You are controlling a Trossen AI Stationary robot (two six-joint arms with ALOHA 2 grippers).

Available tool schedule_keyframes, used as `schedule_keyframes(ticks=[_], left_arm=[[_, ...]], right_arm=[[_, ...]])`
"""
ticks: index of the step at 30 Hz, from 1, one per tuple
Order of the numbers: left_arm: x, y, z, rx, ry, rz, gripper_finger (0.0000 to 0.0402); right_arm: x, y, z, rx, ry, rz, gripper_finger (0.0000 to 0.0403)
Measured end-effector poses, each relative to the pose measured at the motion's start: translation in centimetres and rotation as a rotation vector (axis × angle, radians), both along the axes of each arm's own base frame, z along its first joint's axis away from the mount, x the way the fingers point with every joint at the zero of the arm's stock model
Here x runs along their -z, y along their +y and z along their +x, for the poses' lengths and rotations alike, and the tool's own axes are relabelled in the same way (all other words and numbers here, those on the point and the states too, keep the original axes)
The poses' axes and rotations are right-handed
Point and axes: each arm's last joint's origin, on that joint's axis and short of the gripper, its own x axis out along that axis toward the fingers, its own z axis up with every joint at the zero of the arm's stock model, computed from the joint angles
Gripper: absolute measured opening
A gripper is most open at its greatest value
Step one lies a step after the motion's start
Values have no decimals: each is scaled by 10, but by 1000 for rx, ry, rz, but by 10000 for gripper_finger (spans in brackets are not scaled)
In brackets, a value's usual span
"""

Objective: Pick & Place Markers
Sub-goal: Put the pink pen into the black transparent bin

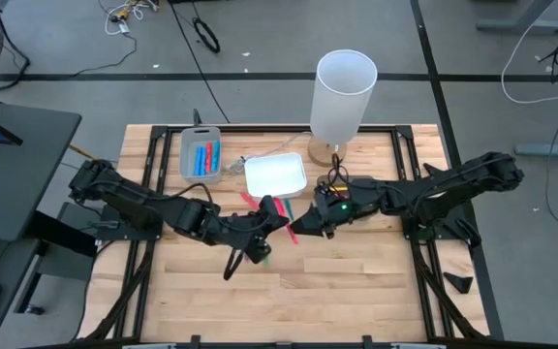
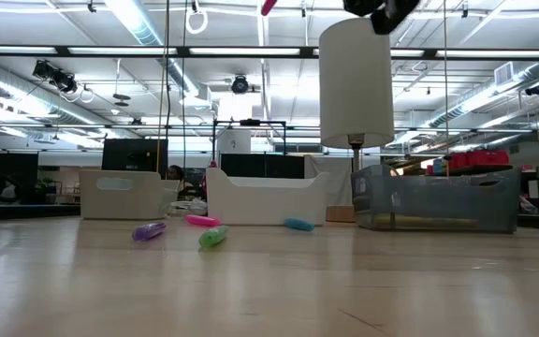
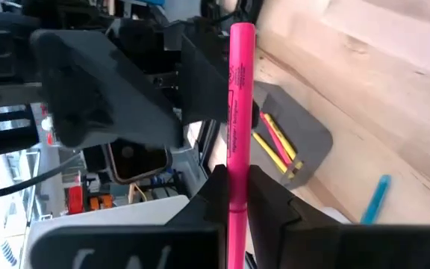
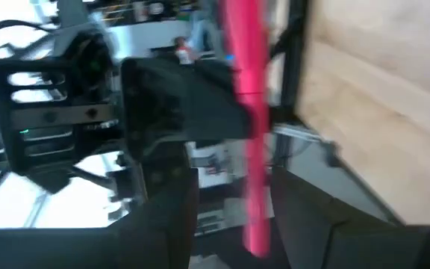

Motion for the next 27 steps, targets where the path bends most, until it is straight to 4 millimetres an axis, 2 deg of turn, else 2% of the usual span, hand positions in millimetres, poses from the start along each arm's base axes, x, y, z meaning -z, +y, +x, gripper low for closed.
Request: schedule_keyframes(ticks=[9,21,27], left_arm=[[0,6,1,-49,-7,-4,25],[-1,5,1,-22,-8,-25,25],[-1,5,1,-19,-6,-25,44]], right_arm=[[2,3,7,-46,-33,36,156],[4,3,8,-57,-36,10,18],[3,3,8,-60,-37,10,26]])
